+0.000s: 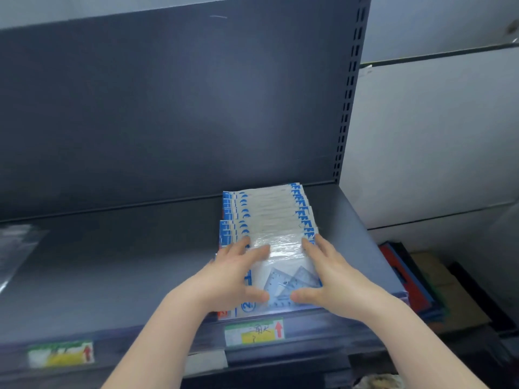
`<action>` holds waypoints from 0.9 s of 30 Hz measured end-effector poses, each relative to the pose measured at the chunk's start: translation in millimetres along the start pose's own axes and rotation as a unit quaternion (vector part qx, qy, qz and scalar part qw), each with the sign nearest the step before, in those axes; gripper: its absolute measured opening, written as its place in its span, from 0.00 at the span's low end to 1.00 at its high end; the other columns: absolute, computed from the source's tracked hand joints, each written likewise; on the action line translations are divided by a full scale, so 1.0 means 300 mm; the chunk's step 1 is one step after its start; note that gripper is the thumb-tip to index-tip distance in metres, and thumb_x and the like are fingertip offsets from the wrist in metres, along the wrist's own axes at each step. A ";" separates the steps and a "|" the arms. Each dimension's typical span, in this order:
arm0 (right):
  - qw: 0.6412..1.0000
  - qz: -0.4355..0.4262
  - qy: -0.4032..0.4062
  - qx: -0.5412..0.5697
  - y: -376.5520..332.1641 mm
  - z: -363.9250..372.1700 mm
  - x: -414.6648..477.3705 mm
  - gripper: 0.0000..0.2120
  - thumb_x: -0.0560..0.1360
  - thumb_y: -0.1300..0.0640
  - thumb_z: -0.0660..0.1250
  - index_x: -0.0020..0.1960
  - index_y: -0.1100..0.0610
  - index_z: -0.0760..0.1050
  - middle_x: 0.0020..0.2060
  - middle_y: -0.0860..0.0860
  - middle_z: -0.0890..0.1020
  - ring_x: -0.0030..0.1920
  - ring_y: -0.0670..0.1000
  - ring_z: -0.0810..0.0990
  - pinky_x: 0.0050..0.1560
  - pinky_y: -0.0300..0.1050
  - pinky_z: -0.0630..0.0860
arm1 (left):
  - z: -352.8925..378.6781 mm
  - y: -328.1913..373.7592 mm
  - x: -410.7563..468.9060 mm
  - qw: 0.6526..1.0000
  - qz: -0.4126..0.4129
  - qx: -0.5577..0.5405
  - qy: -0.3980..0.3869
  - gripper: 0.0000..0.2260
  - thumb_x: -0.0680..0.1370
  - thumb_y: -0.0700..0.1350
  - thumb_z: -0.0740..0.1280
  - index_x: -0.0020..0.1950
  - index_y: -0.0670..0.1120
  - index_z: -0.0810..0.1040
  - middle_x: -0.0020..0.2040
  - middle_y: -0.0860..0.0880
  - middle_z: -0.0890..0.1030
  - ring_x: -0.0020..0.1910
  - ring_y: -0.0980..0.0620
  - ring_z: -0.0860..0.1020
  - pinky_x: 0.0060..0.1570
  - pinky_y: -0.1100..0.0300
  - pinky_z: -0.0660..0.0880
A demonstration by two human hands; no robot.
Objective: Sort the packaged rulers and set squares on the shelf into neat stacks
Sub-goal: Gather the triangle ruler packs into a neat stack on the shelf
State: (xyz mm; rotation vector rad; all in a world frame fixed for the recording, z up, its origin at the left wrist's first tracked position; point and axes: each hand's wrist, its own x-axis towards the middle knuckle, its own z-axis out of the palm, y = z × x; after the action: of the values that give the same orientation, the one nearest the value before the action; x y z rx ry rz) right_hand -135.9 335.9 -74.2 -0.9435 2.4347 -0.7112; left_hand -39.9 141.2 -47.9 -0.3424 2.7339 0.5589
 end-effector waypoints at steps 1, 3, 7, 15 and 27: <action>1.000 0.000 0.007 0.002 0.005 0.004 0.004 0.52 0.69 0.41 0.72 0.78 0.48 0.40 0.77 0.44 0.37 0.77 0.45 0.41 0.73 0.44 0.54 | 0.009 -0.009 0.002 1.000 -0.010 -0.021 0.014 0.44 0.73 0.58 0.72 0.78 0.63 0.45 0.80 0.54 0.40 0.78 0.52 0.40 0.76 0.47 0.50; 1.000 -0.007 0.013 -0.002 0.019 0.011 0.011 0.51 0.69 0.40 0.72 0.78 0.47 0.41 0.77 0.42 0.38 0.77 0.45 0.44 0.73 0.45 0.56 | 0.026 -0.025 0.009 0.999 -0.028 -0.025 0.015 0.48 0.71 0.60 0.72 0.78 0.61 0.40 0.79 0.53 0.36 0.78 0.51 0.35 0.76 0.44 0.45; 0.999 -0.034 0.031 0.003 0.027 0.016 0.008 0.45 0.69 0.37 0.70 0.77 0.44 0.48 0.76 0.40 0.46 0.76 0.46 0.51 0.71 0.45 0.61 | 0.027 -0.029 0.032 0.999 -0.028 -0.006 -0.014 0.48 0.72 0.59 0.72 0.78 0.61 0.40 0.79 0.52 0.35 0.78 0.48 0.34 0.76 0.43 0.41; 0.999 -0.031 0.042 0.006 0.000 0.018 0.037 0.41 0.73 0.39 0.66 0.77 0.48 0.48 0.77 0.43 0.45 0.77 0.49 0.48 0.70 0.46 0.61 | 0.058 -0.004 0.079 0.994 -0.105 -0.027 0.024 0.56 0.66 0.73 0.66 0.77 0.56 0.31 0.78 0.49 0.31 0.76 0.40 0.32 0.75 0.41 0.41; 0.993 0.027 0.075 -0.091 -0.004 -0.014 0.248 0.28 0.81 0.45 0.53 0.77 0.54 0.52 0.78 0.50 0.50 0.78 0.54 0.46 0.75 0.57 0.51 | 0.023 0.034 0.245 0.995 -0.034 0.049 0.080 0.30 0.81 0.62 0.51 0.80 0.54 0.47 0.81 0.54 0.44 0.79 0.49 0.40 0.73 0.38 0.39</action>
State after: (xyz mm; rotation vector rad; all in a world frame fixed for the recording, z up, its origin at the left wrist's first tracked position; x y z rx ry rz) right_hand -187.9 283.6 -85.6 -0.9181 2.6834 -0.5667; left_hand -108.4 141.2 -77.1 -0.4720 2.8774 0.3934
